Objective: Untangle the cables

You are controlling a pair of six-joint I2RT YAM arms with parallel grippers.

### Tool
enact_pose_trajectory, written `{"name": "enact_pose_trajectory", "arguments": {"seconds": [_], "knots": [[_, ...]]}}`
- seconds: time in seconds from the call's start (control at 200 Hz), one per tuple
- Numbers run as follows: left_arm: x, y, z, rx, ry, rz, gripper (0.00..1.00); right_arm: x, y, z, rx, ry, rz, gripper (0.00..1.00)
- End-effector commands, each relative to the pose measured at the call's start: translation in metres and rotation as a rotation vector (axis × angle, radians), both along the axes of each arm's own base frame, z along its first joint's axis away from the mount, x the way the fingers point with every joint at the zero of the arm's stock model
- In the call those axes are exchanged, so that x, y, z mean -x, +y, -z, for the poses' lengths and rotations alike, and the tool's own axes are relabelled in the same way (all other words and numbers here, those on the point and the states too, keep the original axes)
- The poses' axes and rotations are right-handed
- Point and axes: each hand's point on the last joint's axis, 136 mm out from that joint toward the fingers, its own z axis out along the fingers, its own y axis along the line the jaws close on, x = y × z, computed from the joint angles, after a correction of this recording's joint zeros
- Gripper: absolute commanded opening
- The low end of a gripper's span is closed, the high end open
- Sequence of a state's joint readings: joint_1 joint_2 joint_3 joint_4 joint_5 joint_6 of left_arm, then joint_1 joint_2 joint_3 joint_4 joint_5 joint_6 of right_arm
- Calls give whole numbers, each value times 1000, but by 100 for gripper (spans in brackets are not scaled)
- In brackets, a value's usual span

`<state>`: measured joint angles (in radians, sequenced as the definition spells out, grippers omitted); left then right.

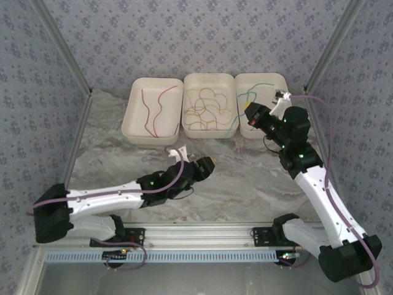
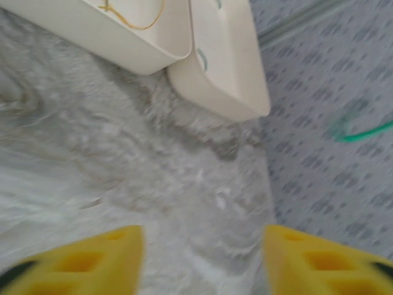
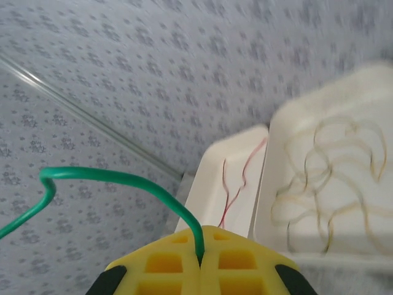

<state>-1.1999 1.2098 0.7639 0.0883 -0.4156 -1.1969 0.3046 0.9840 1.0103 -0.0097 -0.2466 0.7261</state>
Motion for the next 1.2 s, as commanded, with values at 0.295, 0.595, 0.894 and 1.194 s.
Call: {"name": "enact_pose_trajectory", "arguments": {"seconds": [0.295, 0.595, 0.894, 1.194], "knots": [[7, 46, -123, 246, -157, 15, 81, 6, 20, 33, 486, -203, 81, 0], [-37, 13, -152, 587, -77, -69, 88, 17, 69, 52, 596, -271, 94, 0], [-58, 36, -155, 738, -81, -236, 86, 30, 98, 69, 606, -274, 55, 0], [-62, 36, -145, 758, -37, -262, 39, 35, 114, 79, 621, -278, 40, 0]]}}
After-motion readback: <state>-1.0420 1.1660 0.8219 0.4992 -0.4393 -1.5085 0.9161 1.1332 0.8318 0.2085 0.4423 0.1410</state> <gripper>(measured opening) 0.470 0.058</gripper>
